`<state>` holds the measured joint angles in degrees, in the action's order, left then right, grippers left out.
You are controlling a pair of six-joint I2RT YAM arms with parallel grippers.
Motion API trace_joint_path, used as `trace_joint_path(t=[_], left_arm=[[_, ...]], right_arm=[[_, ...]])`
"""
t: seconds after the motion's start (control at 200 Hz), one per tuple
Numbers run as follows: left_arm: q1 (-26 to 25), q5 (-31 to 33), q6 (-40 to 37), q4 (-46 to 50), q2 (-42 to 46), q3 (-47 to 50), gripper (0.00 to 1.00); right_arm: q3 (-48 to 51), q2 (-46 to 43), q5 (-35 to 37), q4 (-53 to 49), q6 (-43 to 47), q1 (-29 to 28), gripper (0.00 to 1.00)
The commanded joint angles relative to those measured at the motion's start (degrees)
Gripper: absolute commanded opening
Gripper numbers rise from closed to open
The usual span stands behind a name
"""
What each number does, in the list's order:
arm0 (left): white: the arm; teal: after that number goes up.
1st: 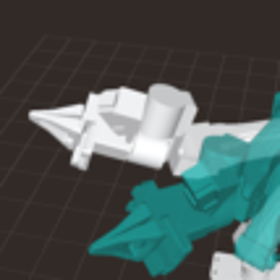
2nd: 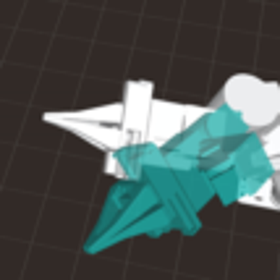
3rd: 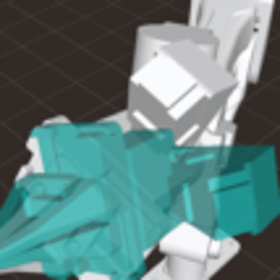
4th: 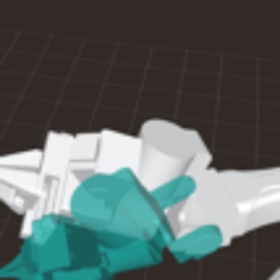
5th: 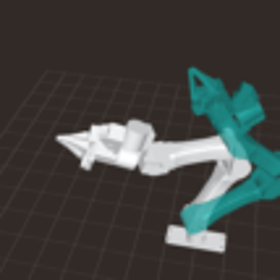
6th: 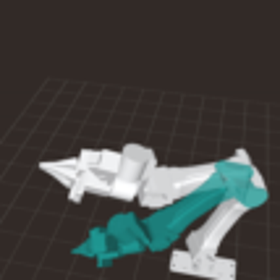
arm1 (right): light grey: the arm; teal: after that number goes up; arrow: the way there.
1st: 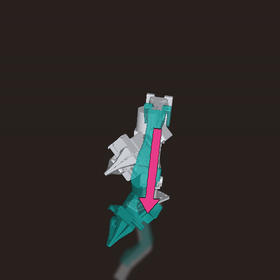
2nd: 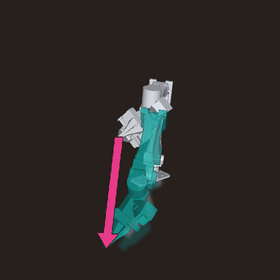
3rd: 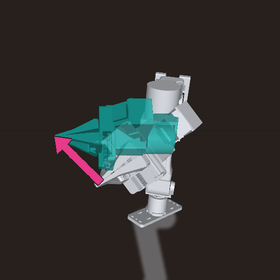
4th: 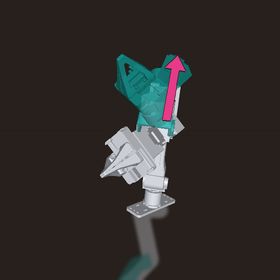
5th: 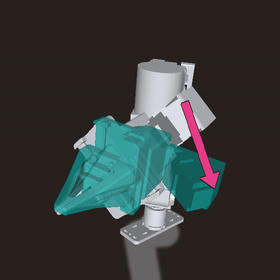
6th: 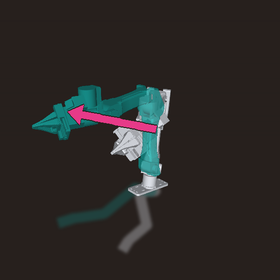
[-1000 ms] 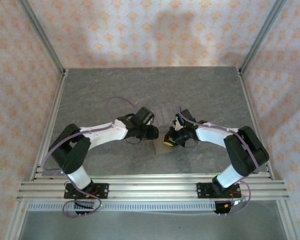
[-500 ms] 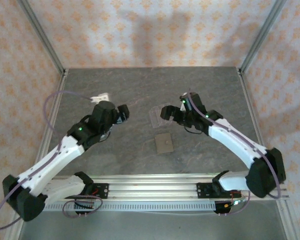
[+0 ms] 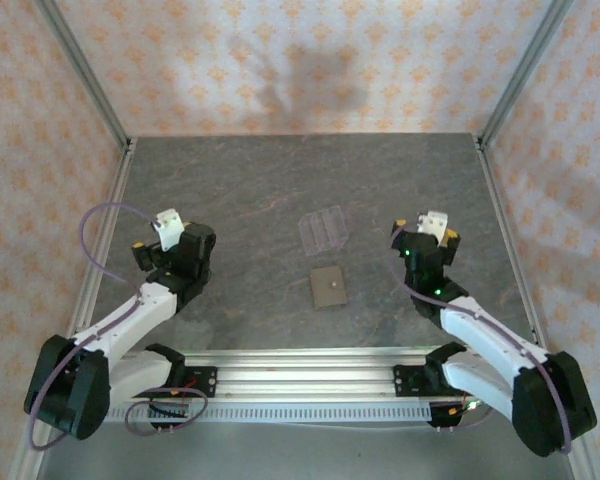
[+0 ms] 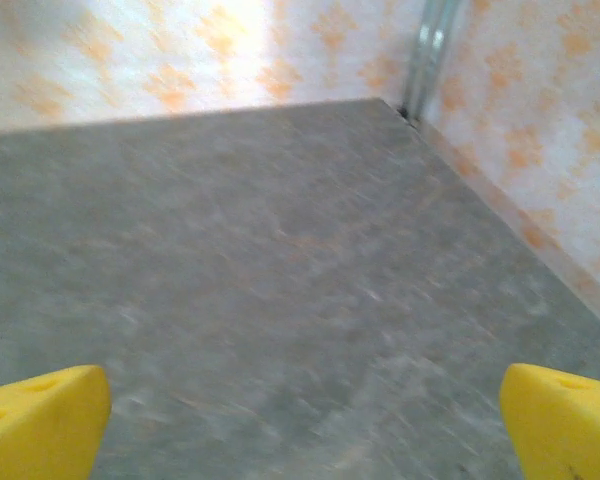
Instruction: Put the credit cards into the card holder
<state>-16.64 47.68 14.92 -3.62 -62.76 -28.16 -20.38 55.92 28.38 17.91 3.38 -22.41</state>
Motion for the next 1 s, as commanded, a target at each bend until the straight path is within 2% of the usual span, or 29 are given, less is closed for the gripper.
trace_joint_path(t=[0.0, 0.09, 0.125, 0.195, 0.235, 0.29, 0.35, 0.39, 0.425, 0.465, 0.495, 0.525, 0.57, 0.61, 0.626, 0.676, 0.711, 0.751, 0.831, 0.996], left_arm=[[4.58, -6.97, -6.84, -19.71, -3.4, 4.29, 1.0], [8.21, -9.1, -6.33, -31.0, -10.38, 7.14, 1.0], [8.55, -8.62, -5.89, -30.89, -11.11, 6.39, 0.99], [10.91, -17.56, -7.96, -40.84, -14.21, 9.77, 1.0], [12.14, -19.35, -8.63, -46.38, -16.69, 10.71, 1.0], [12.3, -21.17, -7.42, -39.74, -14.63, 9.32, 1.0], [12.99, -24.31, -9.22, -44.31, -16.23, 10.09, 1.0], [13.13, -29.21, -10.64, -41.96, -16.65, 8.98, 1.0], [13.05, -32.99, -12.53, -44.96, -20.64, 8.79, 1.0], [12.68, -34.9, -15.34, -51.29, -25.4, 7.87, 1.0], [12.52, -36.57, -15.77, -46.69, -23.82, 5.83, 1.0], [12.67, -36.77, -14.41, -37.19, -22.18, 3.76, 1.0], [12.95, -36.46, -14.98, -45.46, -24.33, 5.86, 1.0], [13.0, -34.42, -13.26, -40.28, -22.34, 4.74, 1.0], [13.02, -33.37, -12.58, -38.6, -22.29, 4.42, 1.0], [12.41, -31.9, -13.62, -43.48, -23.38, 5.56, 1.0], [12.21, -31.37, -13.01, -39.43, -22.6, 4.21, 1.0], [12.25, -31.61, -13.32, -40.88, -22.89, 4.73, 1.0], [12.07, -31.55, -13.54, -40.58, -22.92, 4.56, 1.0], [12.07, -31.6, -13.42, -40.17, -22.8, 4.43, 1.0]], right_arm=[[3.88, 4.07, 3.83, 24.76, 8.08, 3.5, 0.99], [4.09, 10.53, 0.71, 27.64, 5.01, 7.18, 0.99], [3.95, 13.54, 0.1, 29.33, 4.41, 8.1, 1.0], [4.4, 19.57, -2.15, 35.97, 4.25, 9.84, 0.99], [4.13, 23.26, -2.41, 38.64, 4.23, 10.42, 1.0], [3.45, 28.12, -3.77, 40.74, 3.51, 11.16, 1.0], [3.43, 31.61, -5.32, 45.57, 4.15, 12.05, 1.0], [2.45, 29.47, -7.17, 39.33, 2.59, 12.78, 1.0], [1.57, 27.91, -11.23, 34.74, 0.99, 14.46, 1.0], [1.46, 29.35, -15.37, 35.57, -0.27, 16.74, 1.0], [1.87, 31.87, -15.72, 39.88, -0.66, 17.57, 1.0], [2.49, 34.78, -14.55, 45.16, -0.3, 17.75, 1.0], [2.0, 32.67, -14.86, 39.64, -1.07, 17.81, 1.0], [0.37, 30.98, -15.86, 33.93, -1.75, 18.16, 1.0], [0.2, 31.35, -16.46, 34.81, -1.38, 18.19, 1.0], [0.38, 33.76, -15.97, 38.97, -0.94, 18.28, 1.0], [-0.39, 33.04, -14.5, 35.76, -1.82, 18.28, 1.0], [-1.7, 32.17, -13.05, 31.87, -2.79, 18.28, 1.0], [-0.49, 33.39, -13.16, 36.82, -1.5, 18.08, 0.99], [-0.58, 33.1, -13.36, 36.06, -0.96, 17.58, 0.99]])
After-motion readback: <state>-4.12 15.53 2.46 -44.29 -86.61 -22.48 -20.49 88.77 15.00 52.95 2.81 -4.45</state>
